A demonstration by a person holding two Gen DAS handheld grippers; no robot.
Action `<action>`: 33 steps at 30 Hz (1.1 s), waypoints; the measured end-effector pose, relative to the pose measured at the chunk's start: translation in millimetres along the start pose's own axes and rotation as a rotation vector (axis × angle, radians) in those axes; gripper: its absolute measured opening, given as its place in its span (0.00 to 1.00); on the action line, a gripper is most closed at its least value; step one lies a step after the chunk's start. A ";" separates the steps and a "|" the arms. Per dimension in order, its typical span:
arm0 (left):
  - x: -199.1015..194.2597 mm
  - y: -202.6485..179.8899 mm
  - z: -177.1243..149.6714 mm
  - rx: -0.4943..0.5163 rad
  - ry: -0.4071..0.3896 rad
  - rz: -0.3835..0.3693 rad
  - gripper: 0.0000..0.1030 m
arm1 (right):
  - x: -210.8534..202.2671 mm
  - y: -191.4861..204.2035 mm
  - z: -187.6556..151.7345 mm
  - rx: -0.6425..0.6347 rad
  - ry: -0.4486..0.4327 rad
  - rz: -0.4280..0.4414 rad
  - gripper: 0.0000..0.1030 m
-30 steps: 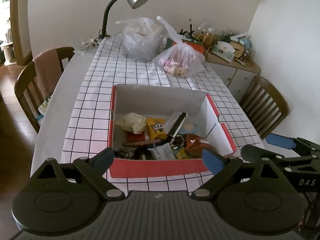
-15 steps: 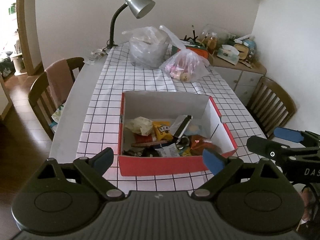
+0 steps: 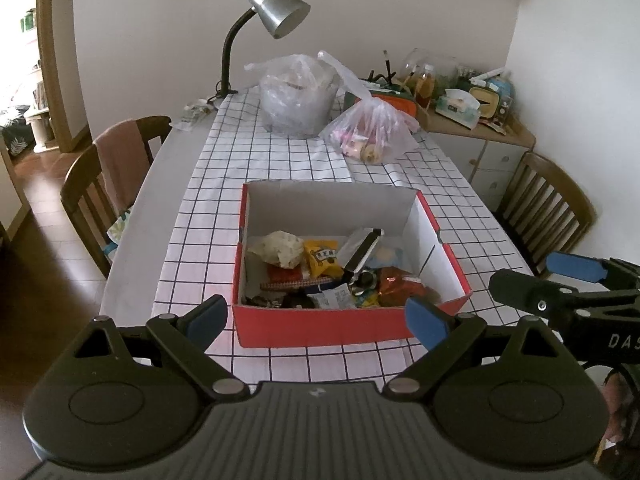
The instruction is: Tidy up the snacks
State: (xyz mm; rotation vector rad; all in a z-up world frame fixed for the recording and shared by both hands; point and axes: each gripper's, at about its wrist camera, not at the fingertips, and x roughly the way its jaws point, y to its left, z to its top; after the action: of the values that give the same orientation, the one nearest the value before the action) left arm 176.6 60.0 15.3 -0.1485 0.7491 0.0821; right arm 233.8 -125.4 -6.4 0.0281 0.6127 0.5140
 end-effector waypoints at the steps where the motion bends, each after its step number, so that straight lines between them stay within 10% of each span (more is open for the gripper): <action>1: -0.3 -0.1 -0.2 -0.001 0.000 0.000 0.93 | 0.4 -0.5 0.1 -0.001 -0.001 0.001 1.00; 33: -7.5 -5.8 2.3 0.006 -0.040 0.006 0.93 | -0.1 -0.5 3.5 0.018 -0.004 0.000 1.00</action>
State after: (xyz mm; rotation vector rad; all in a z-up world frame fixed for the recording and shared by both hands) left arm 173.4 54.5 22.7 -0.1379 0.7101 0.0886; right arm 235.9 -125.5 -3.5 0.0463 0.6138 0.5086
